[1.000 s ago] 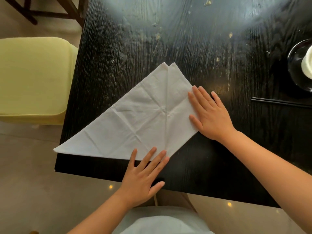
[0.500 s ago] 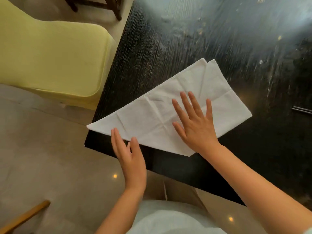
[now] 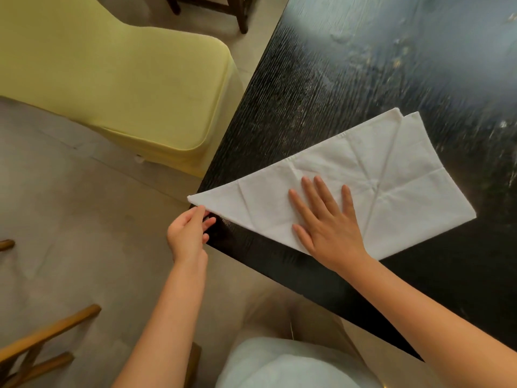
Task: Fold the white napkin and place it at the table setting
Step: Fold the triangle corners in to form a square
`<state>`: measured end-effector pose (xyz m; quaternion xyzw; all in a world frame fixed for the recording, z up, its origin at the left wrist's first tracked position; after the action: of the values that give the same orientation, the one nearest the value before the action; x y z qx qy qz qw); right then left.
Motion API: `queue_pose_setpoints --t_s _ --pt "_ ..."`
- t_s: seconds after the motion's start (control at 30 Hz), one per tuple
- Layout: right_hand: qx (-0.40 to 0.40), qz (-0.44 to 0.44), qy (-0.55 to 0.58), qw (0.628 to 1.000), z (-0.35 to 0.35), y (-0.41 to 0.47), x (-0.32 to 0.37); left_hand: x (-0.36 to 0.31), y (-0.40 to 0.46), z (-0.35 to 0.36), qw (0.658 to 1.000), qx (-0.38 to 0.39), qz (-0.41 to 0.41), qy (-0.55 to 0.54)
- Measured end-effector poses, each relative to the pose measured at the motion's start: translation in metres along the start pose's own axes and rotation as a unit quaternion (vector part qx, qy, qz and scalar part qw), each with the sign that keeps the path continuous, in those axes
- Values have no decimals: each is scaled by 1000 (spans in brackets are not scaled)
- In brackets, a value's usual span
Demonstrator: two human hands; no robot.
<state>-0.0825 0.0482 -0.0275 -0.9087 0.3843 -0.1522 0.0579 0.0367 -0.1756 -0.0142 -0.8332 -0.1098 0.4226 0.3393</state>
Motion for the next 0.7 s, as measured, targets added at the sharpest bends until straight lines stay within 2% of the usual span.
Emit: queue_pose_setpoints --t_s 0.17,0.37,0.5,0.57,0.7 --pt "2 8 3 1000 1 0 -1 -8 5 -3 999 -15 34 35" --pt "15 7 5 1000 1 0 0 -6 4 -1 998 -4 -4 -64" --pt "25 20 39 999 -5 0 2 -26 -10 -3 997 21 75 -29" --pt "-22 34 109 993 -22 4 8 -42 -22 0 990 30 133 -20" --pt "-217 12 239 946 -85 16 29 -66 -62 33 971 109 214 -12"
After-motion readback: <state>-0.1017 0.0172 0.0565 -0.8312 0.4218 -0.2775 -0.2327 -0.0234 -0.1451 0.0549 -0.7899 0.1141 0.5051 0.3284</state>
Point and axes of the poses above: each hand's wrist, its own y-axis towards the middle knuckle, its own z-axis out of the palm, x = y × z, the point moved 7 cm from there along y, towards the middle knuckle, and after that the axes turned 4 degrees about y, right-handed, at the moved point
